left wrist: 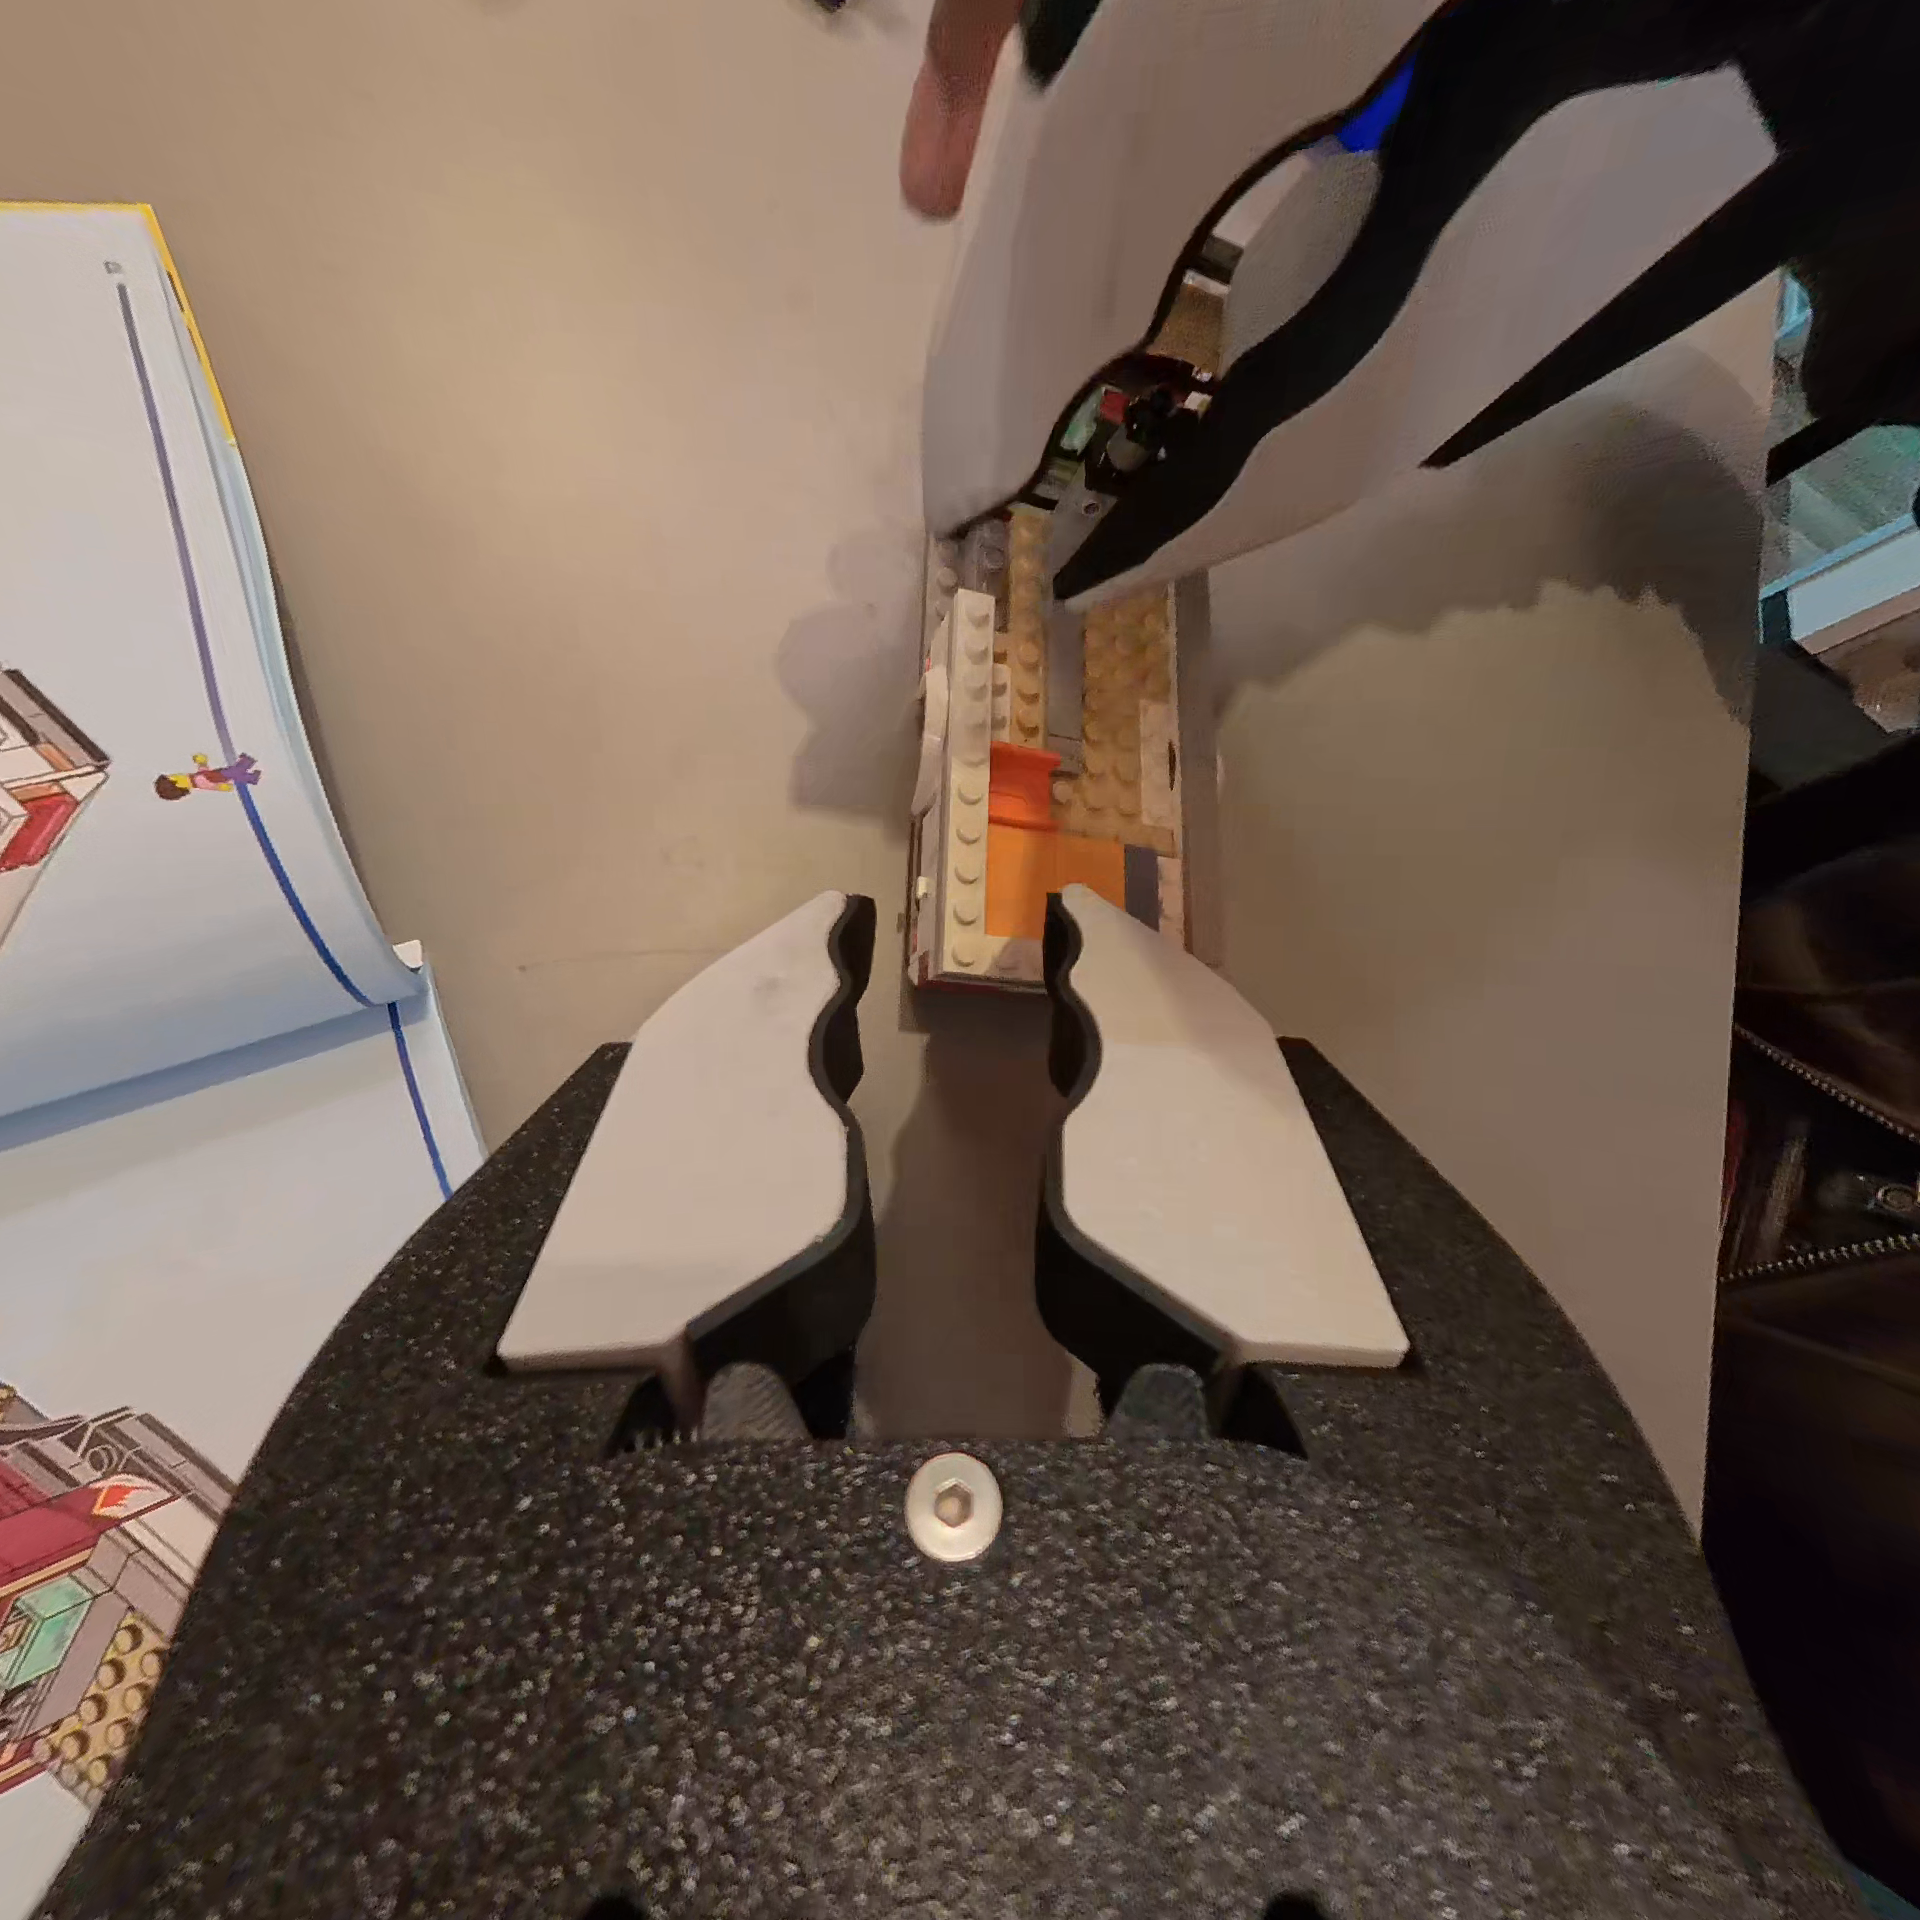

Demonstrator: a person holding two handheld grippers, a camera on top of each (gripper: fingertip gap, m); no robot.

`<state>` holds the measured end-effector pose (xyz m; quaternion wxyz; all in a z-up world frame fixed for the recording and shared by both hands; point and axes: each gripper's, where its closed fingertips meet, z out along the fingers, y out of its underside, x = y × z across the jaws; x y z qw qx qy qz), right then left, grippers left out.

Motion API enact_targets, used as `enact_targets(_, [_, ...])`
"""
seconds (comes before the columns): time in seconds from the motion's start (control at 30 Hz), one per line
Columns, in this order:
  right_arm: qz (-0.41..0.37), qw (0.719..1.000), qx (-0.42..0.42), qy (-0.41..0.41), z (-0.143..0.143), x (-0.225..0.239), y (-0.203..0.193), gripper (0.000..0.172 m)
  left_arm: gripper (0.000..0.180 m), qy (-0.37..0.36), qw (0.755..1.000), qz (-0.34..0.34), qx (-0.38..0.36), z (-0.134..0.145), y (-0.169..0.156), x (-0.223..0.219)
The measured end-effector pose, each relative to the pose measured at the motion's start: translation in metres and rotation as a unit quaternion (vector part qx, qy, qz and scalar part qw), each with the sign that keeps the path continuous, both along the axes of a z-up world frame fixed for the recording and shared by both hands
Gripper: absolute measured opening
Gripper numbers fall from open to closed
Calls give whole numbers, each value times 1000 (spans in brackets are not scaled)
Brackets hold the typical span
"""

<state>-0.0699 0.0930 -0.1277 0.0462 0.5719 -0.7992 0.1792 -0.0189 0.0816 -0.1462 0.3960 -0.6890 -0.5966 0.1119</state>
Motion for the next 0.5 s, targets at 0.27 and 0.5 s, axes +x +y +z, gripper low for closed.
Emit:
enact_targets(0.27, [21, 994, 103, 13, -18, 8, -2, 20, 31, 1, 1000, -9, 8, -3, 9, -5])
enact_targets(0.5, [0, 992, 123, 15, -27, 7, -3, 20, 23, -10, 1000, -2, 20, -11, 5, -5])
